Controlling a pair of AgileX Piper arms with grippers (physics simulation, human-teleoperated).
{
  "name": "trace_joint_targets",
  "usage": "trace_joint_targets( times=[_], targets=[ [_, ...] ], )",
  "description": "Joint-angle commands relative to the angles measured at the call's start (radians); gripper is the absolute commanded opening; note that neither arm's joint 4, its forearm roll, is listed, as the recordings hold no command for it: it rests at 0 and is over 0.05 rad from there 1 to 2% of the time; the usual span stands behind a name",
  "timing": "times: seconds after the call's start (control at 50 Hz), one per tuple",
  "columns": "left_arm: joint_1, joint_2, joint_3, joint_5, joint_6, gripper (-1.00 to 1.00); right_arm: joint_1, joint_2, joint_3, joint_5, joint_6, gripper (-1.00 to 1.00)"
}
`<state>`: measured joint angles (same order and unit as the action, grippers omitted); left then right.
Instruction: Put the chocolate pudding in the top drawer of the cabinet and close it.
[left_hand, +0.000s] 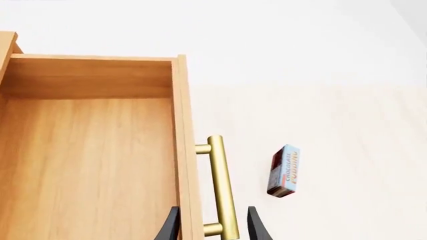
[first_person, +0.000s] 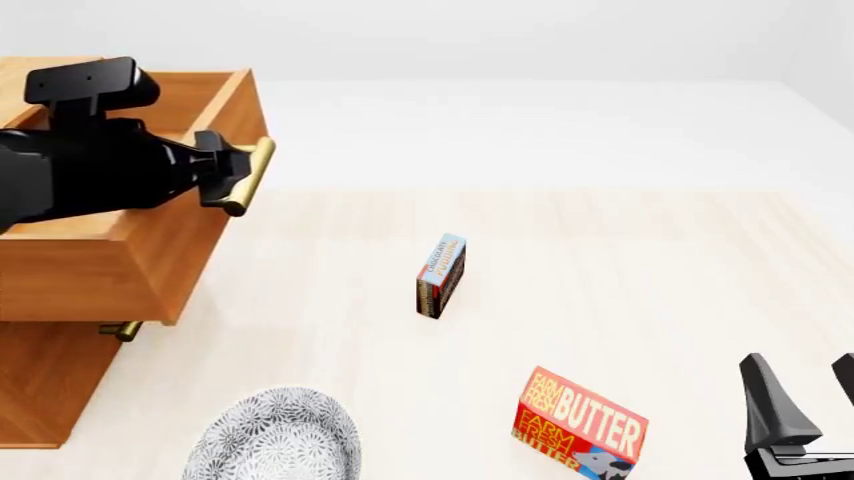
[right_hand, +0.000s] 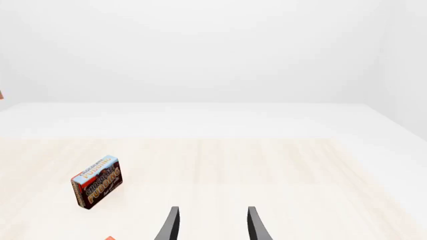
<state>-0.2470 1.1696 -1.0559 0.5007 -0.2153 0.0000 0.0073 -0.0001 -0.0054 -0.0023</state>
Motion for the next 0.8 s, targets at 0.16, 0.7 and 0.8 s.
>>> trace_joint_targets(
  times=[0.16, 0.7, 0.8],
  targets=[
    [-0.025, 0.053, 0.007, -0.02, 0.018, 1.0, 0.0, 0.0, 0.0, 0.0, 0.0, 1.0],
    [-0.062, 0.089, -0.013, -0.042, 0.008, 1.0, 0.0, 0.0, 0.0, 0.0, 0.0, 1.0],
    [-0.065, 0.092, -0.02, -0.04, 0.008, 1.0, 0.0, 0.0, 0.0, 0.0, 0.0, 1.0]
  ],
)
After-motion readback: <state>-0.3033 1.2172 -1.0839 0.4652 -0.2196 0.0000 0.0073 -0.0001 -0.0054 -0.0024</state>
